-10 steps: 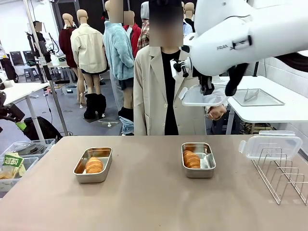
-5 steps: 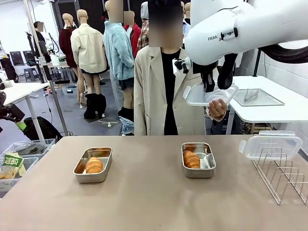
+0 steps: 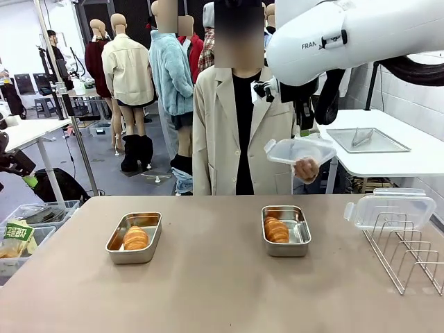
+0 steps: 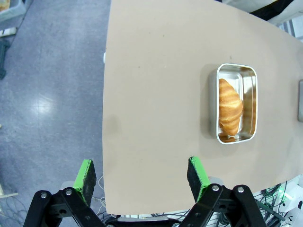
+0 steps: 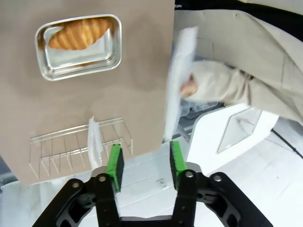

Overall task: Place the bread in airtight containers.
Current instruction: Pick up one Airtight Container lid and hand it to the human.

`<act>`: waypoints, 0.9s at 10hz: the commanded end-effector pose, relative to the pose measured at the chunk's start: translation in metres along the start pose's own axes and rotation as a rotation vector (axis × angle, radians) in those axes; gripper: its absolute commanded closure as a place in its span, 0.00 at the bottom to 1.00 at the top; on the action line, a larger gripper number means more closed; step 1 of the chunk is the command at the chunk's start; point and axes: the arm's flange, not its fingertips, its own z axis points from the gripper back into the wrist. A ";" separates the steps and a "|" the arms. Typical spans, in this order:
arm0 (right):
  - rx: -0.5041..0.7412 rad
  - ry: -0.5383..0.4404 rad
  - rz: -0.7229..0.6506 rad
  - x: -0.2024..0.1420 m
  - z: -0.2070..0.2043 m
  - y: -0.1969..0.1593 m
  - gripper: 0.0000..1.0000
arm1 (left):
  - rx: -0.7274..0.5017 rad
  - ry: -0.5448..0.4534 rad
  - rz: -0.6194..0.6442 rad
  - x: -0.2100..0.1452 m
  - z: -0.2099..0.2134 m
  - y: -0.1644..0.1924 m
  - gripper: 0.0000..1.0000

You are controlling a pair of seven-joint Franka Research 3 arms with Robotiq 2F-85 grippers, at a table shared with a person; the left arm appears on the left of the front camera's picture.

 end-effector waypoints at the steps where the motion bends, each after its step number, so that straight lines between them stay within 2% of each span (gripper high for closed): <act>1: 0.074 0.005 0.027 -0.026 0.011 0.020 0.00 | -0.001 -0.008 0.005 -0.001 0.001 0.001 0.00; 2: 0.152 0.000 0.078 -0.045 0.015 0.028 0.00 | -0.001 -0.008 0.005 -0.001 0.001 0.001 0.00; 4: 0.313 -0.018 0.097 -0.092 0.007 0.037 0.00 | -0.001 -0.008 0.005 -0.001 0.001 0.001 0.00; 6: 0.380 -0.043 0.042 -0.130 -0.014 0.040 0.00 | -0.001 -0.008 0.005 -0.001 0.001 0.001 0.00; 9: 0.452 -0.103 0.031 -0.156 -0.050 0.032 0.00 | -0.001 -0.008 0.005 -0.001 0.001 0.001 0.00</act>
